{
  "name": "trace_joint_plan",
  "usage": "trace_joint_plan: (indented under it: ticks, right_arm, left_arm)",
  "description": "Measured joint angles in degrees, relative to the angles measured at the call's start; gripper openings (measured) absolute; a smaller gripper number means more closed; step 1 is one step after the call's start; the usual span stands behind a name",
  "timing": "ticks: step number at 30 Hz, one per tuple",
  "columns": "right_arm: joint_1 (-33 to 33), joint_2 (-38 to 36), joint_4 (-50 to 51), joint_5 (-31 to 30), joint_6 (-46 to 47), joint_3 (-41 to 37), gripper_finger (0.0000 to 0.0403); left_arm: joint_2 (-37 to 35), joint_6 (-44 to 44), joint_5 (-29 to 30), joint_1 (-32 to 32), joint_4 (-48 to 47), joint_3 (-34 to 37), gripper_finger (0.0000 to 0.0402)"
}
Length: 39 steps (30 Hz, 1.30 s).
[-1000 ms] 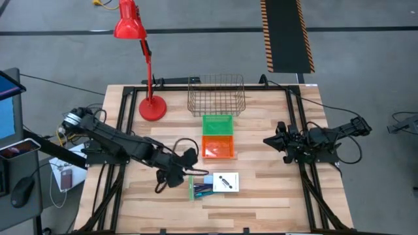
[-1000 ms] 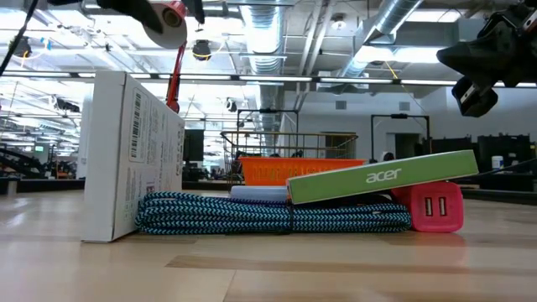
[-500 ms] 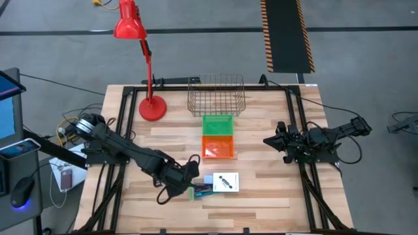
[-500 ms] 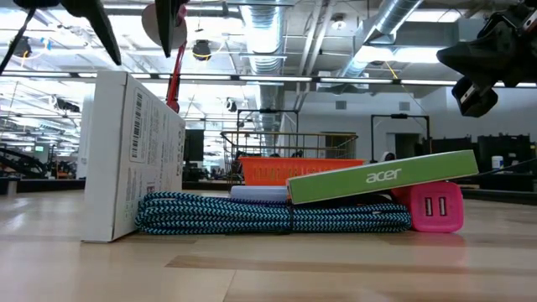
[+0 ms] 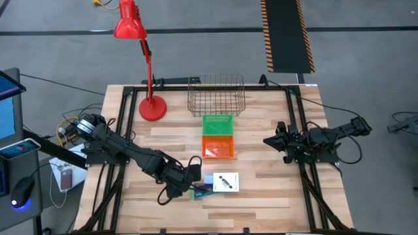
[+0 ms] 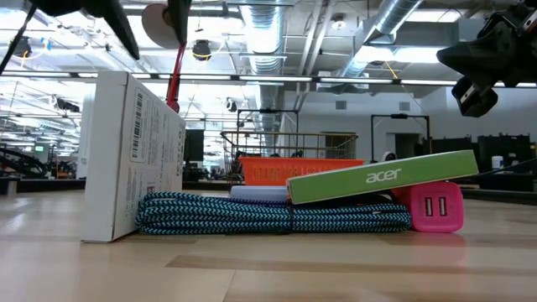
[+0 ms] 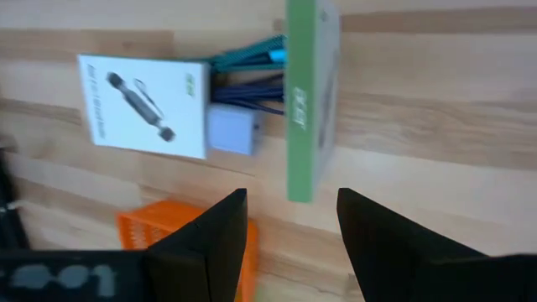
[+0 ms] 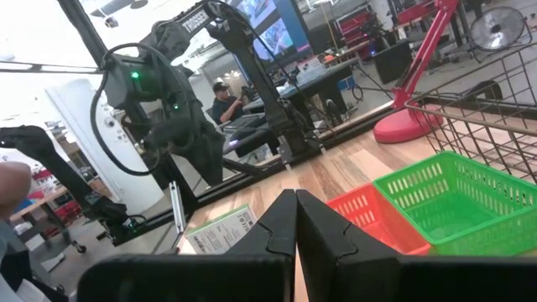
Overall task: Pick and place items into bin
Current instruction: Put the left white card reader box into the orange basket
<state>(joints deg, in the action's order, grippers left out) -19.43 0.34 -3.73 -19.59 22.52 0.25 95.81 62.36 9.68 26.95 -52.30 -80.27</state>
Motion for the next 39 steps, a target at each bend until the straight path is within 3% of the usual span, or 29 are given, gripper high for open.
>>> trace_joint_plan:
  ticks: [11, 26, 39]
  right_arm:
    - [0.00, 0.00, -0.01, 0.00, 0.00, 0.00, 0.0000]
    - [0.01, 0.02, 0.00, -0.02, 0.00, 0.00, 0.0000]
    - [-0.01, 0.17, -0.02, 0.00, 0.00, 0.00, 0.0000]
  left_arm:
    - [0.92, 2.56, -0.34, -0.17, 3.19, 0.01, 0.0176]
    - [6.17, 1.08, -4.73, -1.52, -1.94, -5.33, 0.0176]
    - [8.35, -1.02, -6.17, -1.96, -1.48, -5.40, 0.0176]
